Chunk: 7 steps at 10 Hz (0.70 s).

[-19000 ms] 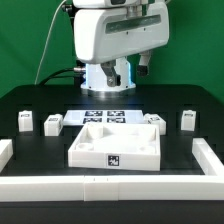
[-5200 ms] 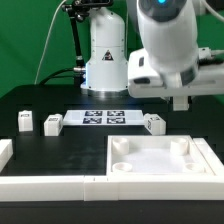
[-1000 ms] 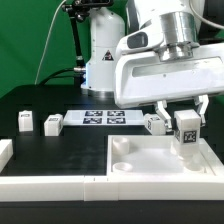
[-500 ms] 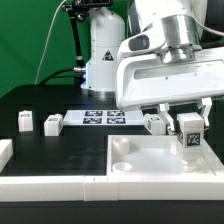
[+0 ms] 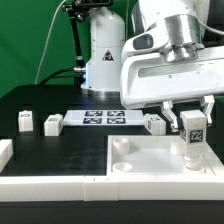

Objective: Assemble one leg

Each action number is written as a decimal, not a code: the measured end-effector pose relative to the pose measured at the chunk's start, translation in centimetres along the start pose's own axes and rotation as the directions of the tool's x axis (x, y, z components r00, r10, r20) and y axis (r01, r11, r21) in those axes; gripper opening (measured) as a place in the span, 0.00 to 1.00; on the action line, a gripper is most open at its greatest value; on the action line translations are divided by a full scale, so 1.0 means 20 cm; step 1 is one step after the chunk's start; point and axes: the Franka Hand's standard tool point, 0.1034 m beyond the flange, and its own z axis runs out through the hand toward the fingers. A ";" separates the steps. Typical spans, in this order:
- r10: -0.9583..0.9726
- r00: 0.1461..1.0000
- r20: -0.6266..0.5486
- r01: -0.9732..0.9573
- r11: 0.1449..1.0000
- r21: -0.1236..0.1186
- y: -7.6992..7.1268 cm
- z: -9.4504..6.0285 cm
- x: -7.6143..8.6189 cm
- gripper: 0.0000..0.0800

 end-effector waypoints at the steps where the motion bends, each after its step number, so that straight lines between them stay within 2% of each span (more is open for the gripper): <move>1: 0.000 1.000 -0.024 0.000 1.000 -0.003 0.00 0.01 0.01 0.37; 7: -0.014 1.000 -0.007 0.014 1.000 -0.003 0.00 0.07 -0.06 0.37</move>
Offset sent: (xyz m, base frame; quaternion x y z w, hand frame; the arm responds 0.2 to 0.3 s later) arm 0.0062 0.0021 -0.0075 -0.0037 -0.0010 -0.0077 1.0000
